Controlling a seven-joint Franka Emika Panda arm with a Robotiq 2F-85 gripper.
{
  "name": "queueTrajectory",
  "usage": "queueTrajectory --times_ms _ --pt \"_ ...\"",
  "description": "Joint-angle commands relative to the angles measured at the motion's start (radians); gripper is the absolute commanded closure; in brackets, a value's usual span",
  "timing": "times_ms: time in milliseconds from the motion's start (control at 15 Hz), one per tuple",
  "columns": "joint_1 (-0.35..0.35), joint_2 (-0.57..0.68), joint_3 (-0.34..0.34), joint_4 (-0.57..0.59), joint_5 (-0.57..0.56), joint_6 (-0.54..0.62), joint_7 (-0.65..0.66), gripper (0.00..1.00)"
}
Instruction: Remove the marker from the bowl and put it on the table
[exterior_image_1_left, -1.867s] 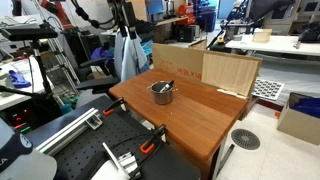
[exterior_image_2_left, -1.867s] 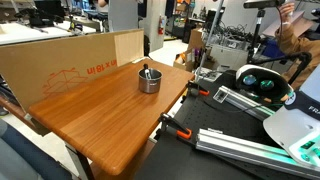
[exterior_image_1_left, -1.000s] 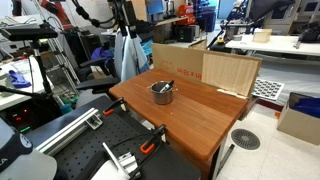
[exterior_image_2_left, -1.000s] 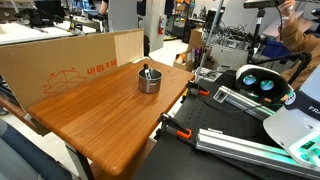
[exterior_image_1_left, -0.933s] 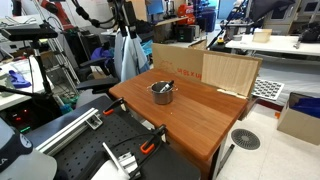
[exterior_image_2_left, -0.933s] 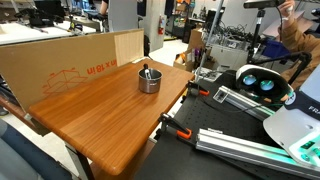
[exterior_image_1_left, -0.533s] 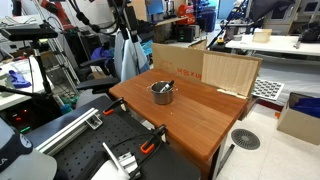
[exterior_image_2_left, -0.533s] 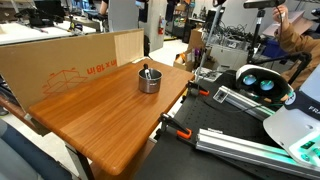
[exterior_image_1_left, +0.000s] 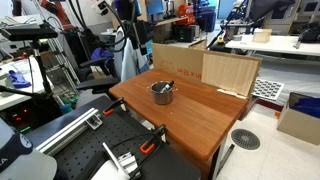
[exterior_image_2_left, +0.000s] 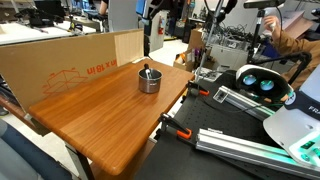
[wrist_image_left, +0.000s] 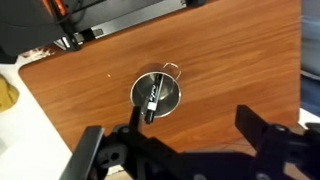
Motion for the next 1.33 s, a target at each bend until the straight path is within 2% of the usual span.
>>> queueTrajectory --times_ms 0,467,800,1267 --pt "-0.016 0.048 -0.016 -0.007 -0.02 0.065 0.008 0.0" --pt "-0.044 0.154 -0.054 -0.002 -0.064 0.164 0.036 0.0" --pt "-0.041 0.23 -0.103 0.007 -0.013 0.231 -0.003 0.0" --pt "-0.03 0.344 -0.135 0.052 0.007 0.306 0.002 0.0"
